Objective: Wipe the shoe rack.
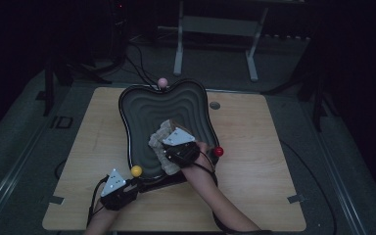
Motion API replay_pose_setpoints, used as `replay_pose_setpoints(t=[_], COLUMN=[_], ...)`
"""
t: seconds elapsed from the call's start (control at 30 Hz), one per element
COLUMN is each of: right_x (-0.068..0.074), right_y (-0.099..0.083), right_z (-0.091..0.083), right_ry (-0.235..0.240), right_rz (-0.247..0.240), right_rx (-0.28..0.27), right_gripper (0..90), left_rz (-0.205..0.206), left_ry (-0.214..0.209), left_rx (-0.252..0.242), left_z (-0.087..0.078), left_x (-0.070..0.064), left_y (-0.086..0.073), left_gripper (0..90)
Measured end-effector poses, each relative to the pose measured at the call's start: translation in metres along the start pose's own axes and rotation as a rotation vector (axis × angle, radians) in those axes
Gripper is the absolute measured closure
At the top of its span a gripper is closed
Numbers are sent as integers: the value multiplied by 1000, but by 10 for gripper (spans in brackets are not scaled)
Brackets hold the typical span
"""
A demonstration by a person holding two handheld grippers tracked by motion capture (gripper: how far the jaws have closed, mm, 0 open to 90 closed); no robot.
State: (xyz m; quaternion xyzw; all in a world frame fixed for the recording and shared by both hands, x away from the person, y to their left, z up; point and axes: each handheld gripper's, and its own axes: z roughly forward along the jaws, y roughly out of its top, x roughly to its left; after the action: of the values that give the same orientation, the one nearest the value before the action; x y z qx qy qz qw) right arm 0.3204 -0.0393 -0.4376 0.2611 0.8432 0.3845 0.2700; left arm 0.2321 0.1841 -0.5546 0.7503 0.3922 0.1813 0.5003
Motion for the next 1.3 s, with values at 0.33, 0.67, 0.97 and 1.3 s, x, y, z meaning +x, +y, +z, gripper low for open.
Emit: replay_pose_setpoints(t=[0.33, 0.67, 0.97, 1.3], right_x=[6, 6, 4, -15], right_y=[-14, -28, -25, 14], right_z=[-9, -19, -19, -24], right_ry=[11, 33, 47, 45], right_rz=[-15, -16, -1, 49], right_rx=[6, 14, 22, -57], right_gripper=[677, 677, 675, 677], left_rz=[-5, -2, -3, -5], left_ry=[0, 2, -1, -4], left_rx=[0, 1, 0, -1], left_z=[0, 0, 0, 0], left_x=[0, -1, 0, 0], left_y=[0, 0, 0, 0], left_gripper=[721, 721, 720, 720])
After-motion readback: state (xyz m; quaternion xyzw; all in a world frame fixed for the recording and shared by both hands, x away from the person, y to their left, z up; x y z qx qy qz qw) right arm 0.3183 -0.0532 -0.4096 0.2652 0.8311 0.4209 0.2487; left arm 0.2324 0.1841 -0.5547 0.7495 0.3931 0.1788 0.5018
